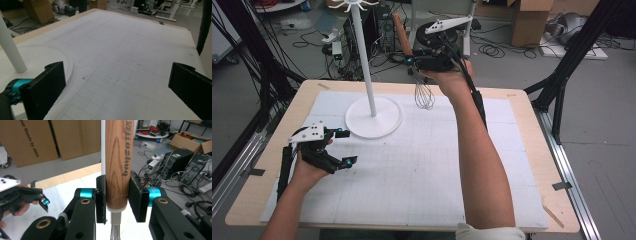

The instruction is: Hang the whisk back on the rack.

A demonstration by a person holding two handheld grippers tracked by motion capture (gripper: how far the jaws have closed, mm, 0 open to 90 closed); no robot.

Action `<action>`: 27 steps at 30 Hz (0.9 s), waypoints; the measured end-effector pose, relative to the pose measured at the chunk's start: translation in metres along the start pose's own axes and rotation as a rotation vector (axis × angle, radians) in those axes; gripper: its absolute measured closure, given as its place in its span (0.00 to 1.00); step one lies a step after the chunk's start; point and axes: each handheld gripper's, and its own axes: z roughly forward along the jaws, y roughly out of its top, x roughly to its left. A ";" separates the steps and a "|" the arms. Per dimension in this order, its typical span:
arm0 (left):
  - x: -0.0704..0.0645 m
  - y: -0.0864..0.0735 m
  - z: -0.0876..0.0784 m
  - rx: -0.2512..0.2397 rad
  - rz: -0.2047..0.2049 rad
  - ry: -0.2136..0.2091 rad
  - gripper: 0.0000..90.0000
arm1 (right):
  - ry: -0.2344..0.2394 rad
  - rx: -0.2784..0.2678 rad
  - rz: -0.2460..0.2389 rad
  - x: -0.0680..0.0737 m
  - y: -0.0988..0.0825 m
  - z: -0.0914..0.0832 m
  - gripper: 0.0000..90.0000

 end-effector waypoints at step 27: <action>-0.001 0.000 0.002 0.003 -0.001 -0.004 0.02 | -0.027 0.055 0.008 -0.011 0.034 0.021 0.78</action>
